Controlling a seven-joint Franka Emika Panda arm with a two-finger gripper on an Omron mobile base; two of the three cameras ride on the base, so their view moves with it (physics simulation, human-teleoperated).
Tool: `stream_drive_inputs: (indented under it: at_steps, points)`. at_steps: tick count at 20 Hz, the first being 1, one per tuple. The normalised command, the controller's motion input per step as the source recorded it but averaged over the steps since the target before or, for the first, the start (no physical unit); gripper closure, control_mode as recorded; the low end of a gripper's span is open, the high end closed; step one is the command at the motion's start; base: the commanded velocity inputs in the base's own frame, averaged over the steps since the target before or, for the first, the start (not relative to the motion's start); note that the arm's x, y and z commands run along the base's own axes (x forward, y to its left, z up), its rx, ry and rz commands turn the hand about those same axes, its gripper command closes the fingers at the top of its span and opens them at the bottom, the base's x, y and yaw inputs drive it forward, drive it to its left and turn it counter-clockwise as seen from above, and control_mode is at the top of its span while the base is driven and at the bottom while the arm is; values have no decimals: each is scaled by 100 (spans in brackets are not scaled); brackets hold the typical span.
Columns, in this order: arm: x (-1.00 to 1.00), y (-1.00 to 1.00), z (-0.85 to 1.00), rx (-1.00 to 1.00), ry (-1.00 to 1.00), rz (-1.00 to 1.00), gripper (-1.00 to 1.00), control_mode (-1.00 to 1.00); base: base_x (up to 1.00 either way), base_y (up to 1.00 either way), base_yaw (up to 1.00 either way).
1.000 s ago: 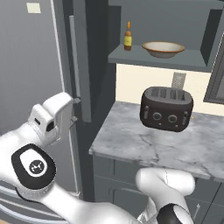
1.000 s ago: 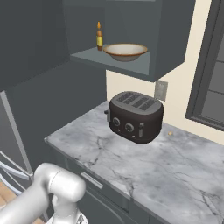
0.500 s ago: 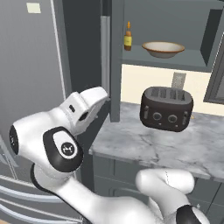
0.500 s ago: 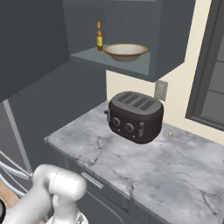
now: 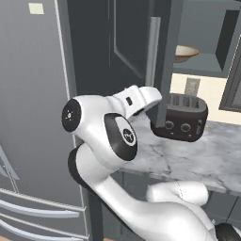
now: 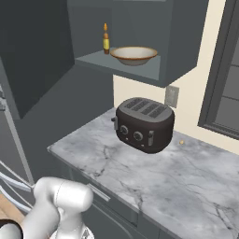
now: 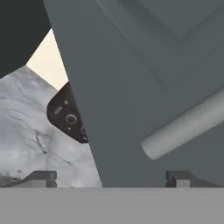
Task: Pick the mug and place it in the sink. Pick the bowl and place it in the open cabinet and then close the cabinet.
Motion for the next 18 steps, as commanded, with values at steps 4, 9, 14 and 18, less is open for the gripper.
stream_drive_inputs:
  at_steps: [4,9,14,18]
  points:
    - [1,-80,3,23,0,0,-100,-100,0,0,0]
    - [15,-75,0,20,0,1,-100,-100,0,0,0]
    - [43,-61,0,12,0,3,-100,-100,0,0,0]
    - [67,-54,0,5,0,8,-100,-100,0,0,0]
